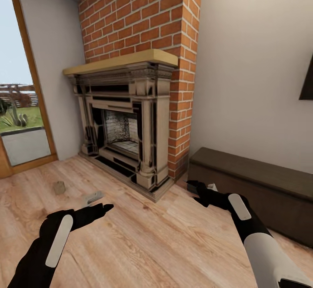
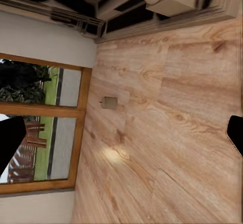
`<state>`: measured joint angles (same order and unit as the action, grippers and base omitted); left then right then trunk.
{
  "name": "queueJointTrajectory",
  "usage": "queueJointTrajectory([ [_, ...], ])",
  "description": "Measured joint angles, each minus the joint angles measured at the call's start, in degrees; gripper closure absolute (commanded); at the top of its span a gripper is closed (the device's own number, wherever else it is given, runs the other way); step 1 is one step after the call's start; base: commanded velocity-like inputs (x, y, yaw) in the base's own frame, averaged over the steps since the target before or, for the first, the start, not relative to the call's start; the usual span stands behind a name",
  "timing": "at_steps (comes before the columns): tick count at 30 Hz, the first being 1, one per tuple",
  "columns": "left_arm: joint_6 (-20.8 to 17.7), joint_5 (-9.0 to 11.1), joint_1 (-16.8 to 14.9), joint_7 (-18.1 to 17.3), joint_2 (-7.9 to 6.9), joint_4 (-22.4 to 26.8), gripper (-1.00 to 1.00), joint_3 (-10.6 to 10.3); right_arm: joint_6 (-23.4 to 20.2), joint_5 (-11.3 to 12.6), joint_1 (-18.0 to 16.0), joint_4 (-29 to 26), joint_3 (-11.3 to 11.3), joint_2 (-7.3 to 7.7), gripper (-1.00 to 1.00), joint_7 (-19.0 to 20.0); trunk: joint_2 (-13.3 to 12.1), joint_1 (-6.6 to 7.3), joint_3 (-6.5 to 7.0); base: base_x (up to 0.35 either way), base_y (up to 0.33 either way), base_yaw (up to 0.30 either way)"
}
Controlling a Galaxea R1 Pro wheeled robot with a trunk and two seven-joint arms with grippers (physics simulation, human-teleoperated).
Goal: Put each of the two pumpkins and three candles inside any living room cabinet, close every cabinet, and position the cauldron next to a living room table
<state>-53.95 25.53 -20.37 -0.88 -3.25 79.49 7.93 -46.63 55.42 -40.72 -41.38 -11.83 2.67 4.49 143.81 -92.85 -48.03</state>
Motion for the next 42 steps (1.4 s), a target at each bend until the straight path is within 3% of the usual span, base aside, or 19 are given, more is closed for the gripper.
queueJointTrajectory([
  [42,0.0,0.0,0.0,0.0,0.09,-0.8,-1.00,-0.4,0.3,0.0,0.0,2.7,-0.1,0.61,-1.00,0.1,0.0,0.00,-2.63,0.000,0.000,-0.226],
])
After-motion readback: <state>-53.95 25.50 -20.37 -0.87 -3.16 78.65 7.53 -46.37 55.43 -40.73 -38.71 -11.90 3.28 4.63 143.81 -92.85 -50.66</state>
